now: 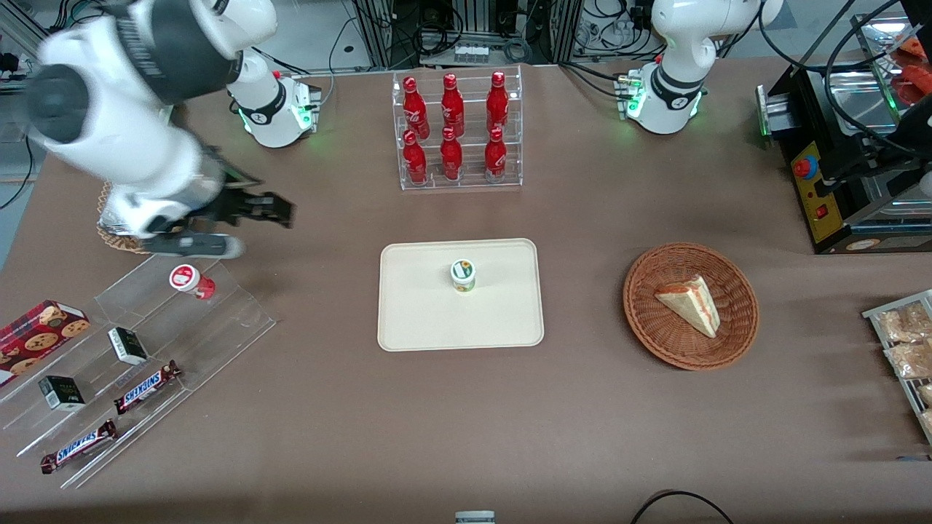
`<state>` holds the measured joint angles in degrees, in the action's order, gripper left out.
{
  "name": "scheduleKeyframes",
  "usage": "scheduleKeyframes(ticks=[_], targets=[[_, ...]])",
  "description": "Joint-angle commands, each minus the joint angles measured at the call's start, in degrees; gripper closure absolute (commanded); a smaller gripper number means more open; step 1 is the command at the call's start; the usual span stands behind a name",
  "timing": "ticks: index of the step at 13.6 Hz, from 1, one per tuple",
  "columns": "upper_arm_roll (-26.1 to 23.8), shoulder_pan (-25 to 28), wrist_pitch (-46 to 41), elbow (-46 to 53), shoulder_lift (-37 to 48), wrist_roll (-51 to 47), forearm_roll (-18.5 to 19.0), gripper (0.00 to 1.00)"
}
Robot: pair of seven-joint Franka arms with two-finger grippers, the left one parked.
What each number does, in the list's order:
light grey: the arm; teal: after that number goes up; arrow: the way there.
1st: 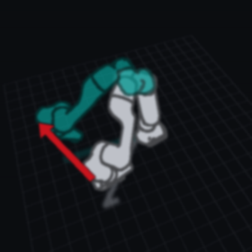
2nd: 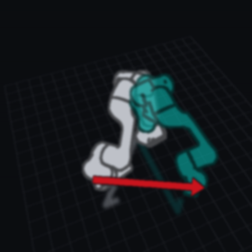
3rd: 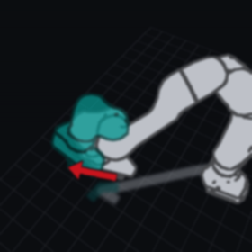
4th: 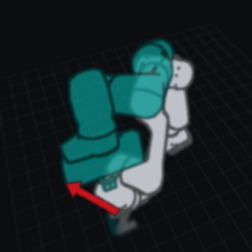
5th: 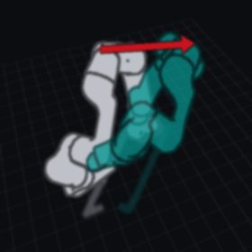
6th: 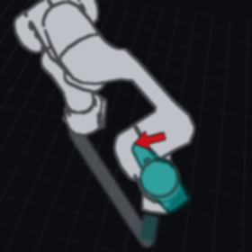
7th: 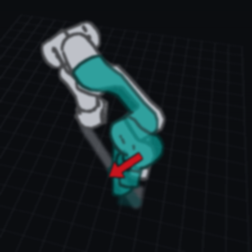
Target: Place green gum on tray
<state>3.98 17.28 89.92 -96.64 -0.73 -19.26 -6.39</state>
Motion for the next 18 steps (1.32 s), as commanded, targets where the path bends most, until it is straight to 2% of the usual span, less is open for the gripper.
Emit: scheduleKeyframes(ticks=[1,4,7,11,18], targets=[[-0.47,-6.62,-2.29,-1.53,1.87,5.36,1.28,0.01],[-0.38,-12.7,-3.61,-0.65,1.87,12.47,1.81,0.01],[-0.38,-15.08,-3.61,0.4,1.6,15.55,6.9,0.0],[-0.2,-18.86,-3.61,0.84,1.34,20.66,6.83,0.0],[-0.2,-19.04,-3.52,2.34,0.46,20.75,6.74,0.0]])
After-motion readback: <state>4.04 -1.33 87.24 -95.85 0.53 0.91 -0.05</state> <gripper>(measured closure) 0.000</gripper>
